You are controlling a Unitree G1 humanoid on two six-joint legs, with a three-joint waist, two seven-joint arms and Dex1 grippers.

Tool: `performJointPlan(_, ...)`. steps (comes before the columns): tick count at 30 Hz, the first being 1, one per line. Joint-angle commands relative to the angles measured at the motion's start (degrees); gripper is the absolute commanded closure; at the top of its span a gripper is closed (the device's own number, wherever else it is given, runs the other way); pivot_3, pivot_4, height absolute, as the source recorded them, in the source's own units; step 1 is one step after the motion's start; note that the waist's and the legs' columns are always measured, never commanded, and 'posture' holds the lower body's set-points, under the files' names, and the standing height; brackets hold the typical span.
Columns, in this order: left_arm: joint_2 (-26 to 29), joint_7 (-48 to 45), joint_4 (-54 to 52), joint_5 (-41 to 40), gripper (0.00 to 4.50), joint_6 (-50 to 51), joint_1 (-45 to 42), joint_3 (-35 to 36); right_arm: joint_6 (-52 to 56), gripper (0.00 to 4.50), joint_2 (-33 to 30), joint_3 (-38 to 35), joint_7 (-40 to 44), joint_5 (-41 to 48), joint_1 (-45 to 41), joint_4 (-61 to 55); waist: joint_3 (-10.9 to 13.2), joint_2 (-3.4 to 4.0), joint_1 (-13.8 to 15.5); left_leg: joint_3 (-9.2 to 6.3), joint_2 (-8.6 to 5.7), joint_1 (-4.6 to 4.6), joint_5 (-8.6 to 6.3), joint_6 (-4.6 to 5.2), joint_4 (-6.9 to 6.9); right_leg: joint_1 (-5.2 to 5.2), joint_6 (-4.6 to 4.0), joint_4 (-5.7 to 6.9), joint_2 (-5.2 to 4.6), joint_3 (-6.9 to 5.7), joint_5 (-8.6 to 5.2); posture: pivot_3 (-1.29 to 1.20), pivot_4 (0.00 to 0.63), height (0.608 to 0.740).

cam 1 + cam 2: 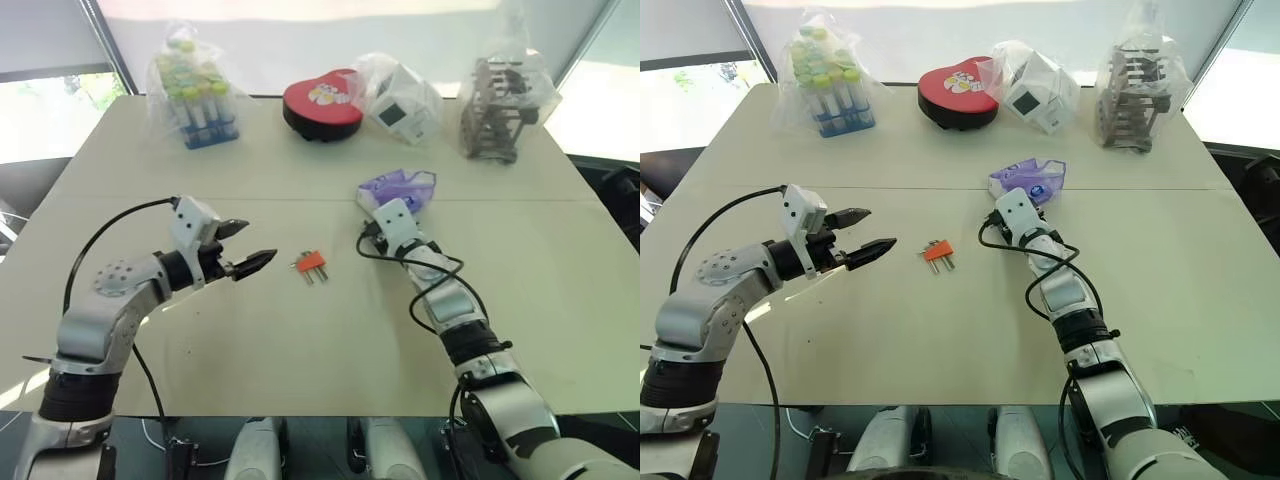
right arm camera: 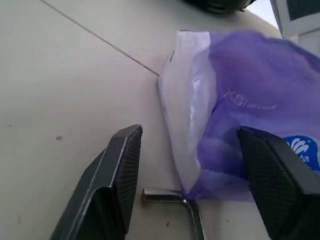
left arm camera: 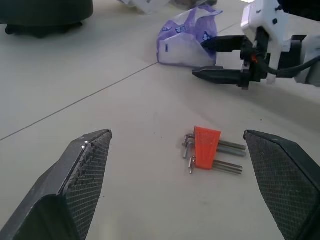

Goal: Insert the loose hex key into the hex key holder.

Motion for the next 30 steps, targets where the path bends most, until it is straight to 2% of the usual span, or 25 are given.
performJointPlan(1, 0.0, 1.0, -3.1, -0.3, 0.00, -0.5, 0.4, 1.6, -1.9, 3.27, 0.8, -0.9, -1.0, 0.1, -1.9, 1.3, 0.0, 0.00, 0.1, 0.00, 0.00, 0.00, 0.00, 0.00, 0.00, 0.00, 0.00, 0.00, 0.00, 0.00, 0.00, 0.00, 0.150, 0.740)
performJointPlan(3, -0.1, 1.4, -3.7, -0.5, 0.00, -0.3, 0.7, 1.6, -2.0, 4.29, 0.9, -1.2, -1.3, 0.2, -2.3, 1.6, 0.0, 0.00, 0.1, -0.01, 0.00, -0.01, 0.00, 0.00, 0.00, 0.00, 0.00, 0.00, -0.01, 0.00, 0.00, 0.00, 0.150, 0.740)
performJointPlan(4, -0.1, 1.6, -3.9, -0.5, 0.00, -0.3, 0.8, 1.6, -1.9, 4.44, 0.9, -1.3, -1.4, 0.2, -2.5, 1.7, 0.0, 0.00, 0.1, 0.00, 0.00, -0.01, 0.00, 0.00, 0.00, 0.00, 0.00, 0.00, -0.02, 0.00, 0.00, 0.00, 0.150, 0.740)
performJointPlan(9, -0.3, 2.3, -4.3, -0.8, 0.00, 0.0, 0.9, 1.6, -1.3, 4.44, 0.2, -2.3, -2.3, 0.3, -2.2, -0.1, 0.0, 0.00, 0.1, 0.00, 0.00, -0.01, 0.00, 0.00, 0.00, 0.00, 0.00, 0.00, -0.02, 0.00, 0.00, 0.00, 0.150, 0.740)
performJointPlan(14, -0.8, 2.5, -3.9, -1.0, 0.00, 0.0, 0.2, 1.0, 2.6, 4.44, 0.0, -7.1, -3.4, 3.2, 0.2, -9.3, 0.0, 0.01, 0.2, -0.01, 0.00, -0.03, 0.00, 0.00, 0.00, -0.01, 0.00, 0.00, -0.03, 0.00, 0.00, 0.00, 0.150, 0.740)
performJointPlan(22, -1.9, 1.8, -2.3, -0.5, 0.00, -0.1, -1.9, -0.5, 8.1, 4.44, -4.3, -17.9, -16.5, -0.3, 4.6, -23.7, 0.0, 0.01, 0.5, -0.02, -0.02, -0.10, 0.00, -0.01, 0.00, -0.05, 0.01, -0.01, -0.05, -0.01, 0.00, 0.00, 0.150, 0.740)
performJointPlan(26, -2.7, 1.2, -0.4, 0.3, 0.00, -0.9, -3.4, -1.7, 8.3, 4.44, -8.4, -24.9, -23.7, -2.1, 9.4, -24.8, 0.0, 0.01, 0.5, -0.01, -0.05, -0.13, 0.00, -0.01, 0.00, -0.05, 0.01, -0.05, -0.06, -0.01, 0.00, 0.00, 0.150, 0.740)
performJointPlan(30, -2.9, 0.4, 1.0, 0.9, 0.00, -1.7, -4.0, -2.4, 9.2, 4.44, -11.0, -29.3, -27.4, -2.0, 11.8, -23.3, 0.0, 0.03, 0.0, 0.02, -0.04, -0.11, 0.00, 0.00, 0.00, -0.07, 0.01, -0.03, -0.04, 0.00, 0.00, 0.00, 0.150, 0.740)
